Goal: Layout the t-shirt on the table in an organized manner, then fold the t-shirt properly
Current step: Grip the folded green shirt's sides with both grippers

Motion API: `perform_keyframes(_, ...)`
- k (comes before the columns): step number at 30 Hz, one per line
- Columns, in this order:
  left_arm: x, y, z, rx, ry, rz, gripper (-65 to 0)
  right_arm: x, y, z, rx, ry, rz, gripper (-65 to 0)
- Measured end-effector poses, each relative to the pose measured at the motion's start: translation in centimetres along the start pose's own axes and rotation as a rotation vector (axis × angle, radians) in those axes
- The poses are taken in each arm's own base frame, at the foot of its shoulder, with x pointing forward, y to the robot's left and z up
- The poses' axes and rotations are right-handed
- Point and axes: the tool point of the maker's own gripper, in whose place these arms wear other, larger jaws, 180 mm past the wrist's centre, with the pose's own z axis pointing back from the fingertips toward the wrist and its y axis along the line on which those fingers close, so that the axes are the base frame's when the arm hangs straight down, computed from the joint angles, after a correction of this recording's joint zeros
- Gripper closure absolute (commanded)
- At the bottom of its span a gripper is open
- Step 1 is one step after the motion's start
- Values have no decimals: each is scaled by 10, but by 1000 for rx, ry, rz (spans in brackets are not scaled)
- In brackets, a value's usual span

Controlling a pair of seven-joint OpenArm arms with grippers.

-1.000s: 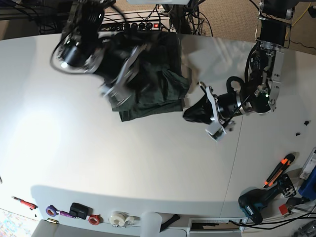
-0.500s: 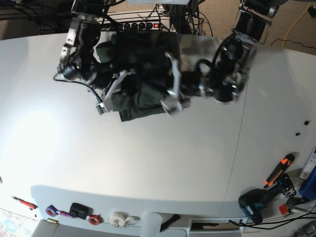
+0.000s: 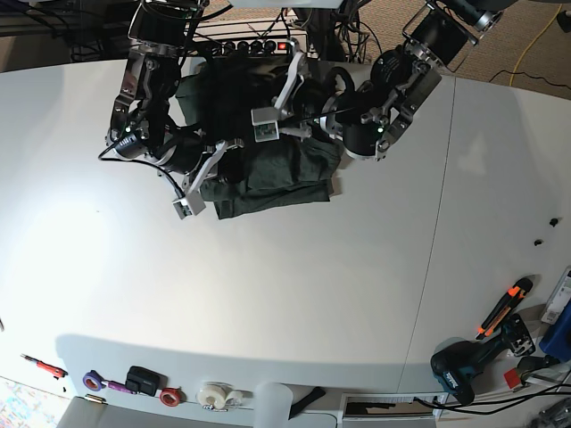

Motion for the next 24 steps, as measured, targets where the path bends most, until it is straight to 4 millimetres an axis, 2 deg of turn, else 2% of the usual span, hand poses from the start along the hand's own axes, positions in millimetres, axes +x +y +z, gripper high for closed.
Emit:
perform_keyframes(7, -27, -1, 3, -8, 139, 8, 0, 1, -6, 1, -26, -5, -9, 0)
perform_keyframes(10, -42, 5, 12, 12, 173, 23, 0, 1, -6, 1, -28, -7, -11, 0)
perform_keyframes(13, -57, 17, 31, 57, 217, 42, 0, 2, -7, 1, -31, -11, -10, 0)
perform_keyframes(15, -56, 20, 43, 74, 211, 32, 0, 3, -7, 1, -33, -16, -9, 0)
perform_keyframes(18, -39, 17, 58, 67, 132, 15, 0, 3, -7, 1, -34, -14, -8, 0)
perform_keyframes(24, -27, 33, 72, 146, 71, 17, 0, -3, -7, 2, -33, 27, -19, 0)
